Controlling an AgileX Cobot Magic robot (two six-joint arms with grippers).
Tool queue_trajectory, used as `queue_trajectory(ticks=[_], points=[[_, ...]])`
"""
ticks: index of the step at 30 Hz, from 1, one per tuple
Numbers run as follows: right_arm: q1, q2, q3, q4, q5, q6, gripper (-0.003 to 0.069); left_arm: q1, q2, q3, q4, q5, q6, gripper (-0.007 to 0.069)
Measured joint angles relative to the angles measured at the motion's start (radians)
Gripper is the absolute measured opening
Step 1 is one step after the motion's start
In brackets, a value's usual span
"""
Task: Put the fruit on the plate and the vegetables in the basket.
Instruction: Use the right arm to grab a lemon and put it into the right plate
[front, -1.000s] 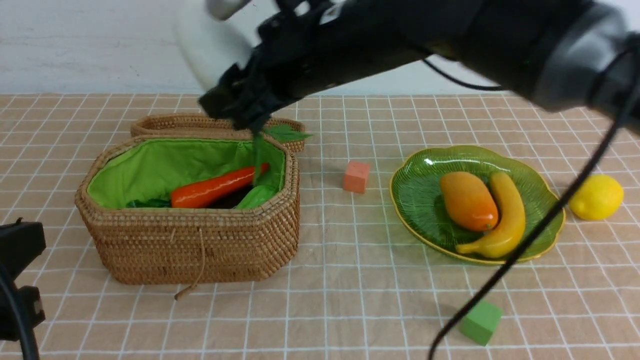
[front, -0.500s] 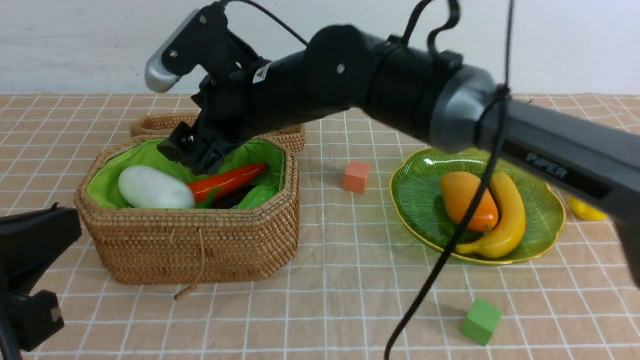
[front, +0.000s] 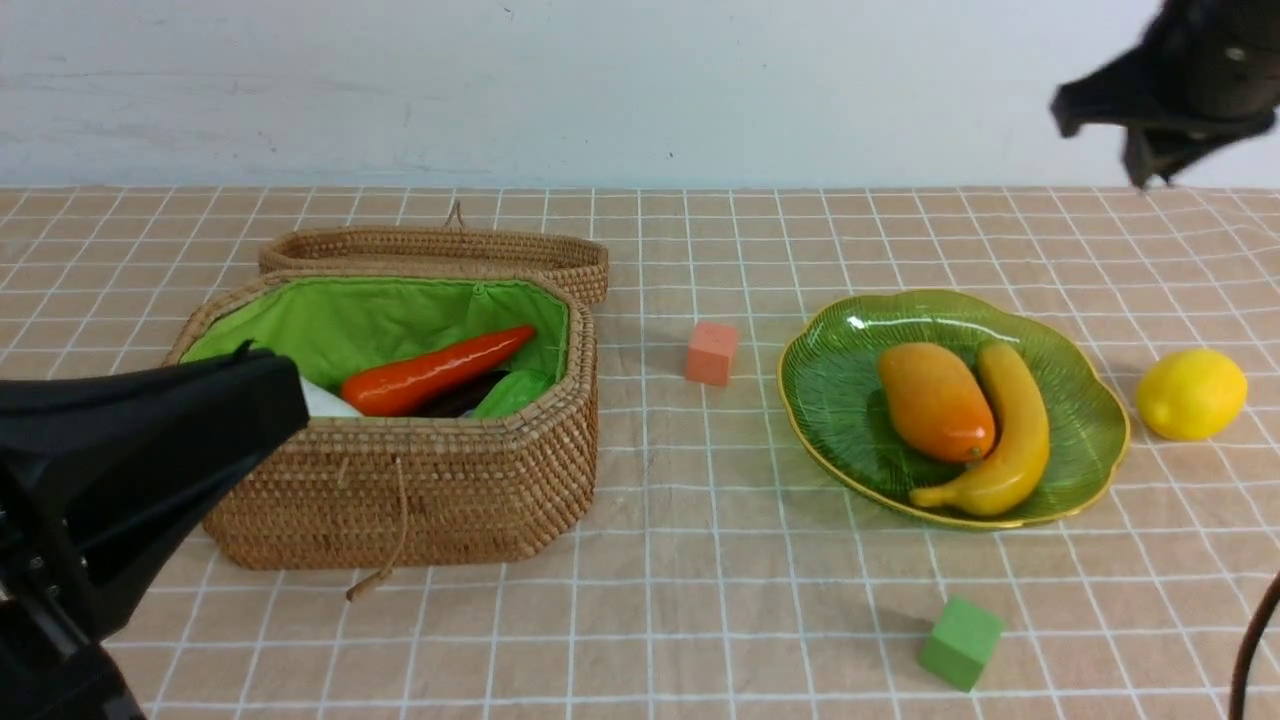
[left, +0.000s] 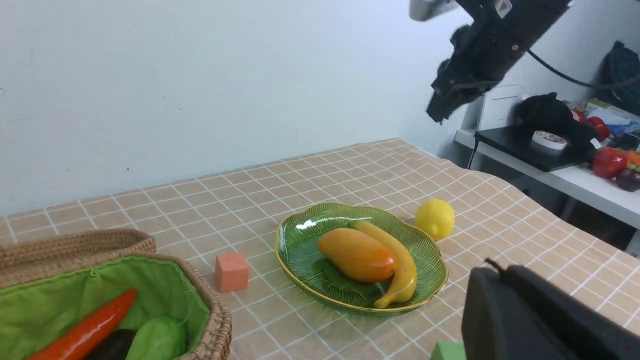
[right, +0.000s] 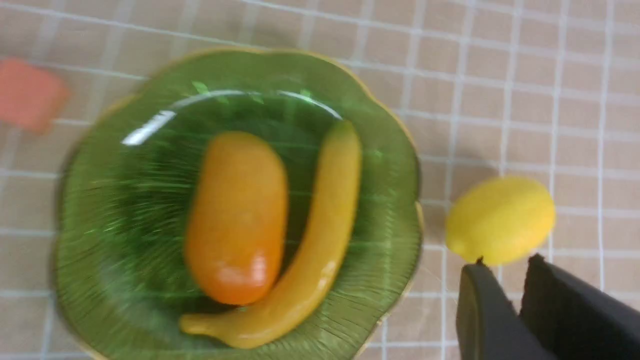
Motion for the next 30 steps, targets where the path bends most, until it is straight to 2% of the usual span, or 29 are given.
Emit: queue_trajectory(ticks=[1,2,4,6,9,10,12,17,22,26,30], points=[[0.000,0.000,0.004,0.000,0.000,0.000,0.0139,0.000,0.000,0.000,0.000,0.001,0.000,-0.0013],[-0.103,0.029,0.043,0.058,-0.001,0.068,0.0185,0.000,0.000,0.000,-0.003,0.005,0.000,-0.0013],[-0.149,0.048,0.057,0.092,-0.005,0.087,0.0227,0.000,0.000,0.000,-0.008,0.010,0.000,-0.0013],[-0.244,0.112,0.074,0.192,-0.034,0.105,0.0378,0.000,0.000,0.000,-0.022,0.029,0.000,-0.0013],[-0.310,0.193,0.077,0.291,-0.100,0.113,0.0579,0.000,0.000,0.000,-0.052,0.059,0.000,-0.0013],[-0.316,0.198,0.077,0.300,-0.109,0.114,0.0589,0.000,0.000,0.000,-0.056,0.061,0.000,-0.0013],[-0.336,0.252,0.077,0.341,-0.165,0.115,0.0662,0.000,0.000,0.000,-0.077,0.074,0.000,-0.0013],[-0.343,0.332,0.077,0.364,-0.268,0.117,0.0676,0.000,0.000,0.000,-0.094,0.079,0.000,-0.0012],[-0.343,0.395,0.074,0.392,-0.306,0.118,0.0674,0.000,0.000,0.000,-0.096,0.080,0.000,-0.0006],[-0.343,0.428,0.072,0.409,-0.312,0.105,0.0636,0.000,0.000,0.000,-0.103,0.081,0.000,-0.0003],[-0.343,0.429,0.072,0.415,-0.316,0.007,0.0595,0.000,0.000,0.000,-0.116,0.082,0.000,-0.0003]])
